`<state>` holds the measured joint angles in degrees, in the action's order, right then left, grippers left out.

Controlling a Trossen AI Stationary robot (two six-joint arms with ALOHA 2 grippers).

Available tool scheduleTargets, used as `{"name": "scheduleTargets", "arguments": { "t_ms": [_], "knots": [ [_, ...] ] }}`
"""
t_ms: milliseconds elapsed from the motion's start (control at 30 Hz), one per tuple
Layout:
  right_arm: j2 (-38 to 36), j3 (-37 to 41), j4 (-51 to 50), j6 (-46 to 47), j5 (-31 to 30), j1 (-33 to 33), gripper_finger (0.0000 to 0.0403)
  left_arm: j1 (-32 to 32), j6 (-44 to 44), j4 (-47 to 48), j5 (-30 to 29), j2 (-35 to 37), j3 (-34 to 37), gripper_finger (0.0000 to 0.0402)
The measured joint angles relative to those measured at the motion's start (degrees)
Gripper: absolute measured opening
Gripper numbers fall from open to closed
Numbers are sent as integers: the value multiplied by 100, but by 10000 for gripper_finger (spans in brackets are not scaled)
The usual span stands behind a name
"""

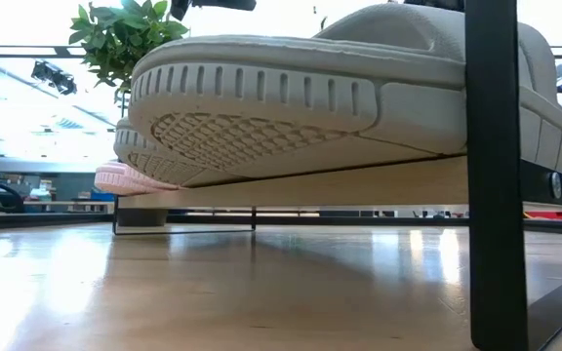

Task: Pick and place slides into the shelf
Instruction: Return to Home Position

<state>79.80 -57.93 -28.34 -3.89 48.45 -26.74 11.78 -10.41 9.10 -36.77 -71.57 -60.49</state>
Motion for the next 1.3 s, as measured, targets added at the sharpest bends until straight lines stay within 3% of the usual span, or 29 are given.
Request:
{"name": "scheduleTargets", "arguments": {
  "t_ms": [67, 233, 467, 667, 767, 1033, 1300],
  "knots": [
    [-252, 0, -76, -75, -217, 179, 13, 13, 71, 70, 131, 0, 0, 13],
    [-618, 0, -276, -40, -1017, 652, 9, 36, 42, 369, 831, 0, 1, 5],
    [-707, 0, -328, 244, -1609, 1215, 3, 36, 8, 753, 1980, 0, 2, 5],
    [-797, 2, -354, 508, -2169, 1658, 2, 95, -48, 1222, 2199, 0, 10, 6],
    [-941, 2, -469, 665, -2531, 1849, 2, 149, 9, 876, 2251, 129, 320, 4],
    [-1321, 2, -754, 1441, -3467, 2495, 1, 229, -266, -1089, 2548, 1078, 1890, 4],
    [-1415, 2, -806, 1911, -4558, 3293, 0, 185, -88, -1718, 2662, 2226, 2983, 4]
  ]
}}
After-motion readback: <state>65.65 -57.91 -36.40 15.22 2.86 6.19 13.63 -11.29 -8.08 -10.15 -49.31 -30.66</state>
